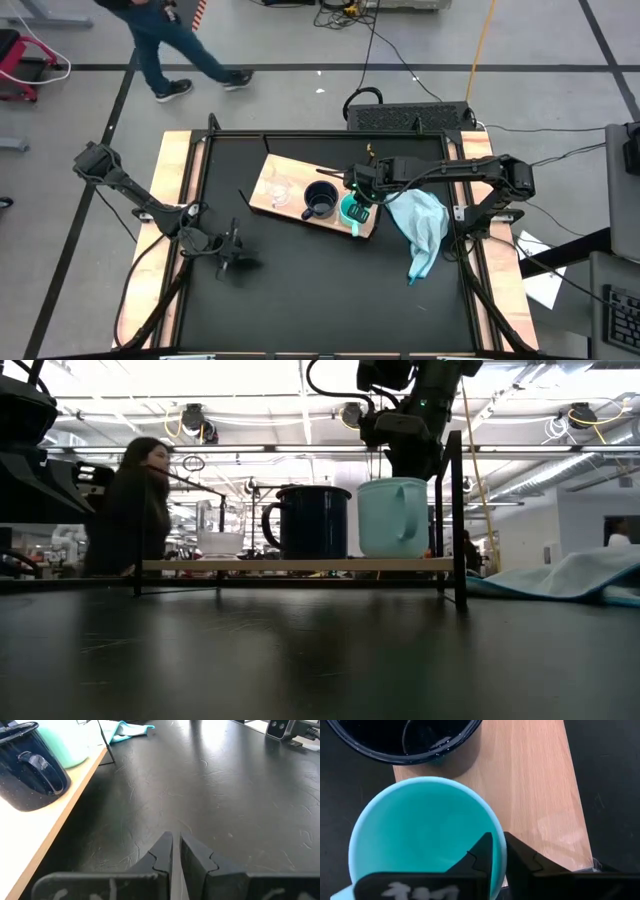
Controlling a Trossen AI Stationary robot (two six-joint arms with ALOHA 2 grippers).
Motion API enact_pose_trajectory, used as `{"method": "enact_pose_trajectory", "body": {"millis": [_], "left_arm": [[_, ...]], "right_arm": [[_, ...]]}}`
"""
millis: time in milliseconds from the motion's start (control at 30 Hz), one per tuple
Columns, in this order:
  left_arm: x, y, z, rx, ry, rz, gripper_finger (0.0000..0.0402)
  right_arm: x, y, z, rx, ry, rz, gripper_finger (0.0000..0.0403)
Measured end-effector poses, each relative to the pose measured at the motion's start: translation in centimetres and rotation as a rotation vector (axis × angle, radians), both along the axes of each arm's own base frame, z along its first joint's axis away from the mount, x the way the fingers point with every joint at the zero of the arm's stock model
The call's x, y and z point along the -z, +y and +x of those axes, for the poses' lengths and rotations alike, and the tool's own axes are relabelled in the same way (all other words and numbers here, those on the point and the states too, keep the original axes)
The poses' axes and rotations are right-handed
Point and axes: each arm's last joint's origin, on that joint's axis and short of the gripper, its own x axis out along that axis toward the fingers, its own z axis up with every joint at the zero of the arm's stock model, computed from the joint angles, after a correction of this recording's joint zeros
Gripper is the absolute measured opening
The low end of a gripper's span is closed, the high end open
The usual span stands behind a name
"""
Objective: Stack small to large cups/mugs on shelf
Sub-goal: Put the light blue mug on the shelf
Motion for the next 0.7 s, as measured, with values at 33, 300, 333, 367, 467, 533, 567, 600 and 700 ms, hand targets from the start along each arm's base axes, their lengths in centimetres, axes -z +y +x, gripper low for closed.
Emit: {"method": "enact_pose_trajectory", "body": {"millis": [33,300,333,367,467,533,567,600,700], "left_arm": [[-0.01,0.00,0.00,0.000,0.000,0.000,0.0037],[0.00,0.00,0.00,0.000,0.001,-0.002,0.0037],[0.00,0.00,0.00,0.000,0.001,-0.002,0.0037],[0.00,0.00,0.00,0.000,0.001,-0.002,0.0037],[0.00,0.00,0.00,0.000,0.001,-0.002,0.0037],[0.01,0.00,0.00,0.000,0.001,-0.002,0.0037],[0.00,0.00,0.00,0.000,0.001,-0.002,0.0037],[0.01,0.00,0.00,0.000,0.001,-0.002,0.0037],[0.01,0.00,0.00,0.000,0.001,-0.002,0.0037]], "right_arm": [[0.01,0.00,0.01,0.000,0.000,0.001,0.0035],[0.06,0.01,0.01,-0.009,0.002,0.002,0.0050],[0.05,0.01,0.02,-0.011,0.001,0.001,0.0053],[0.05,0.01,0.04,-0.012,0.000,0.000,0.0056],[0.04,0.00,0.15,-0.020,-0.011,-0.002,0.0069],[0.01,-0.02,0.19,-0.022,-0.015,-0.004,0.0079],[0.02,-0.02,0.18,-0.023,-0.015,-0.005,0.0084],[0.02,-0.02,0.20,-0.023,-0.016,-0.005,0.0089],[0.02,-0.02,0.21,-0.023,-0.017,-0.005,0.0102]]}}
